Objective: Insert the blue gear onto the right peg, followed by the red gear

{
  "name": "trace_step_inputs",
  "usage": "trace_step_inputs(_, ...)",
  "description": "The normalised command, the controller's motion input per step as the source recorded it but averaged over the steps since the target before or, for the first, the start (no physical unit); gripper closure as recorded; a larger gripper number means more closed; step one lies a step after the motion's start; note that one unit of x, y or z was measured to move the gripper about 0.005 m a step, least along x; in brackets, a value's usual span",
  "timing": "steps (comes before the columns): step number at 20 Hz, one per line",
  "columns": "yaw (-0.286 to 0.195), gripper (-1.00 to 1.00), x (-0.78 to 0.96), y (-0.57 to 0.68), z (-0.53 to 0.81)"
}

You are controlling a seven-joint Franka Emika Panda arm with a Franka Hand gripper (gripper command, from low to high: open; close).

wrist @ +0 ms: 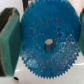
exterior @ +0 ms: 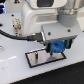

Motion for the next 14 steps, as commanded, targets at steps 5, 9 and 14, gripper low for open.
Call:
trace_step_inputs(5, 0.000, 1.00, 0.13, -0.22, -0.03)
trace_step_inputs(9, 0.000, 1.00, 0.14, -0.21, -0.03)
trace_step_inputs(14, 0.000, 1.00, 0.17, -0.17, -0.12)
